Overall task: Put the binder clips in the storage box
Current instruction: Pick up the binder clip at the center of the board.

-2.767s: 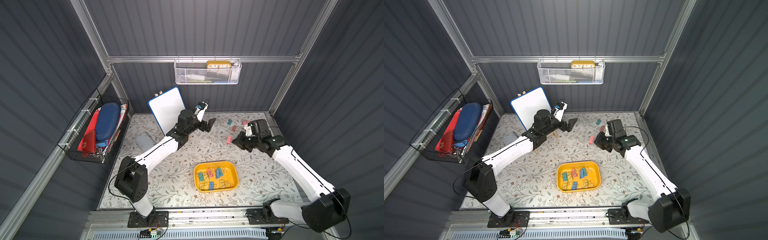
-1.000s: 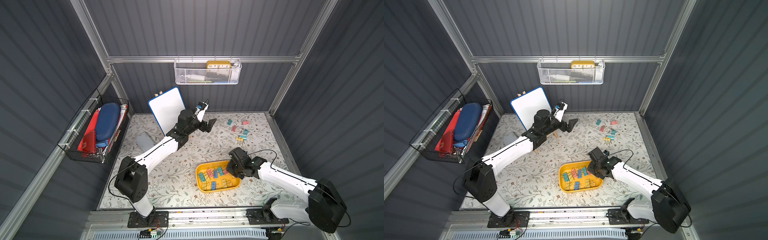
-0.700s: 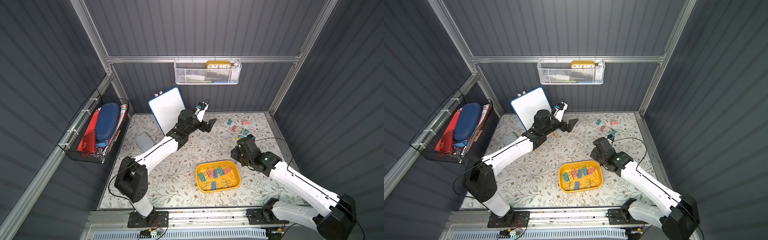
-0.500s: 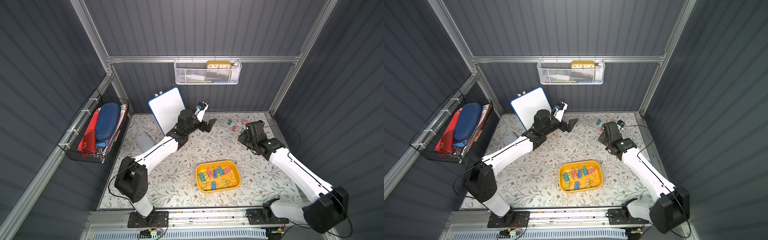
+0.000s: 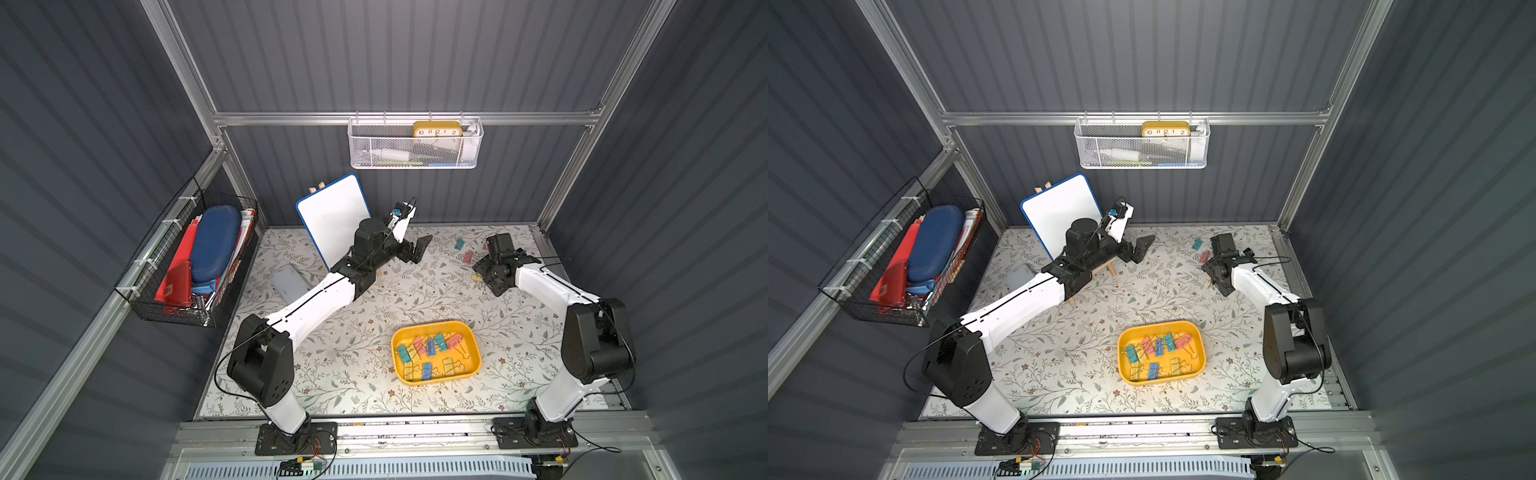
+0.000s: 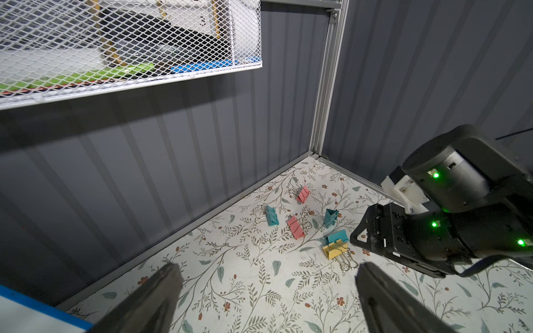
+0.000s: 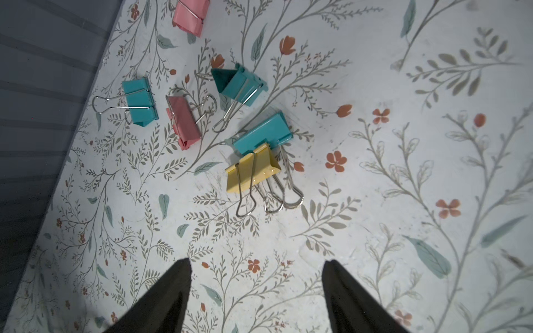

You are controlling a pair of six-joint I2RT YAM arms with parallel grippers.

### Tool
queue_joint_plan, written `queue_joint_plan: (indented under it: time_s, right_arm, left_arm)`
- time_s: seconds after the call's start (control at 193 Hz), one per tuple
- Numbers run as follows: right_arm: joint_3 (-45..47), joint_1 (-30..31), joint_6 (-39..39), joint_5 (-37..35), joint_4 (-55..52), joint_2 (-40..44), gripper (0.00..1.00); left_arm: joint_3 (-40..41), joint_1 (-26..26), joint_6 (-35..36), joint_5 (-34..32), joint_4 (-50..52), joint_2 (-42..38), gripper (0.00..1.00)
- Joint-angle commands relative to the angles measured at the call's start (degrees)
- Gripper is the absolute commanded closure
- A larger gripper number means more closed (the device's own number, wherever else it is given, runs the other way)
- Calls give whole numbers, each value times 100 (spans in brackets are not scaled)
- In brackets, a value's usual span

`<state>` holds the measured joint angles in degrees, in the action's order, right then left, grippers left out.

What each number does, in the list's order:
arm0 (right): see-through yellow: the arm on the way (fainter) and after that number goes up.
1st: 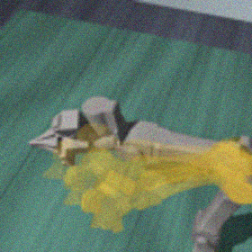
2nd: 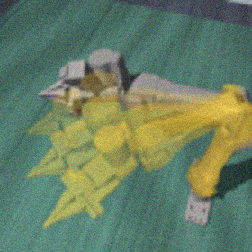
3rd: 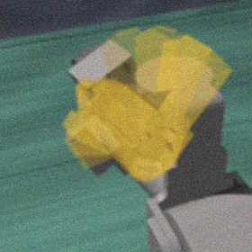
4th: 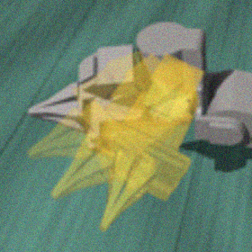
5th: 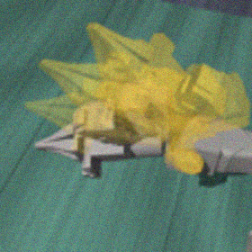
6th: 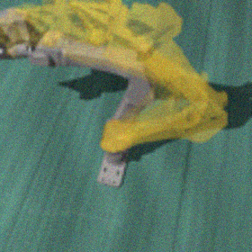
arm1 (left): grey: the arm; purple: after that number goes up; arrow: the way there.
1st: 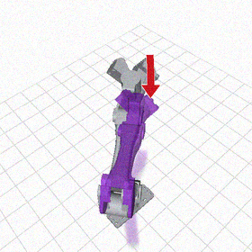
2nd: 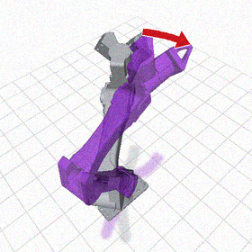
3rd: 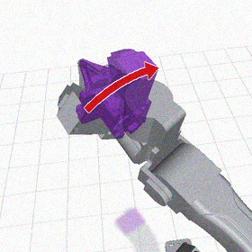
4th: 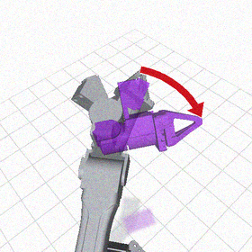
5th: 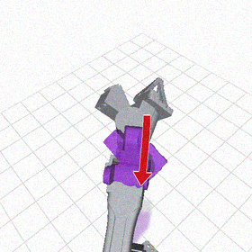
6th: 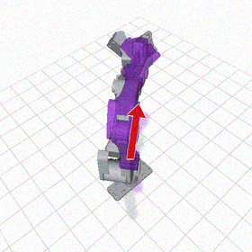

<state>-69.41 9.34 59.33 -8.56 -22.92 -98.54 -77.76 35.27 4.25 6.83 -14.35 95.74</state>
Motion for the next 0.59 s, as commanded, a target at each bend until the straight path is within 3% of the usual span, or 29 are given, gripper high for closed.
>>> queue_joint_plan:
  time_s: [0.0,0.217,0.59]
  right_arm:
    - [28,-45,615,113,578,-187,23]
    - [-1,-72,1011,10,666,-574,29]
    - [-21,-150,1026,144,1035,-1000,78]
  left_arm:
    - [67,6,19,7,-130,-214,1]
    - [84,8,24,-28,-121,-259,1]
    - [76,6,41,-50,-121,-276,1]
